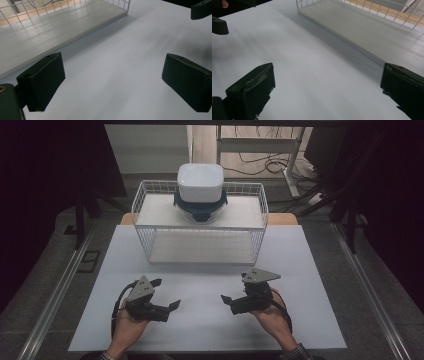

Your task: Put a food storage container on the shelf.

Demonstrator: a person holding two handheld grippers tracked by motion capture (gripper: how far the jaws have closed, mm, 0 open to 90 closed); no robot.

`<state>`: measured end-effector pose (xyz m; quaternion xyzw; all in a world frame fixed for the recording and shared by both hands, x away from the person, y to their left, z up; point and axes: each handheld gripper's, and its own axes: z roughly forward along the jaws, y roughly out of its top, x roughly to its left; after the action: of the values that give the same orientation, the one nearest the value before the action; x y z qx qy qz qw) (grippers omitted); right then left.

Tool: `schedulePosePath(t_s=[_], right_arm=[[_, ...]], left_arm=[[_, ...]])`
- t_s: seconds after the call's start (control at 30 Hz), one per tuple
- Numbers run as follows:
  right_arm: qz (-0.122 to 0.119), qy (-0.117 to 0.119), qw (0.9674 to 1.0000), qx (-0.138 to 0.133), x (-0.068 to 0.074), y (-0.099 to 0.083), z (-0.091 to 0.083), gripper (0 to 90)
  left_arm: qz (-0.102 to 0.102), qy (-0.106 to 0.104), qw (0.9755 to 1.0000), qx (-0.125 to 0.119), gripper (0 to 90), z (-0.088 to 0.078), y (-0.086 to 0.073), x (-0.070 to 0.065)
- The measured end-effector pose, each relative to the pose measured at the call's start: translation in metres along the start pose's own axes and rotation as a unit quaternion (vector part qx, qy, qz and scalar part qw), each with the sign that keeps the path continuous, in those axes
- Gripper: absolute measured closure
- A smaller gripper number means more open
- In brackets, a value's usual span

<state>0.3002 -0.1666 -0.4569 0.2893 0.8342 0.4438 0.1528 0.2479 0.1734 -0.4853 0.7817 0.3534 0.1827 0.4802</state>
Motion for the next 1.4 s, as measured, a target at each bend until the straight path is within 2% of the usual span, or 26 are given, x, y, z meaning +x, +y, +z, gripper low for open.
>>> schedulePosePath(t_s=[0.77, 1.2, 1.4], right_arm=[[0.016, -0.012, 0.9998, 0.007, -0.005, -0.020, -0.018, 0.4], [0.024, -0.024, 0.9993, 0.014, -0.008, -0.034, -0.025, 0.6], [0.026, -0.028, 0.9991, 0.018, -0.007, -0.040, -0.028, 0.6]], left_arm=[[-0.016, 0.021, 0.9996, 0.008, 4.5, -0.021, -0.022, 0.004], [-0.018, 0.031, 0.9992, 0.017, 4.5, -0.028, -0.034, 0.003], [-0.027, 0.034, 0.9989, 0.018, 4.4, -0.032, -0.040, 0.004]])
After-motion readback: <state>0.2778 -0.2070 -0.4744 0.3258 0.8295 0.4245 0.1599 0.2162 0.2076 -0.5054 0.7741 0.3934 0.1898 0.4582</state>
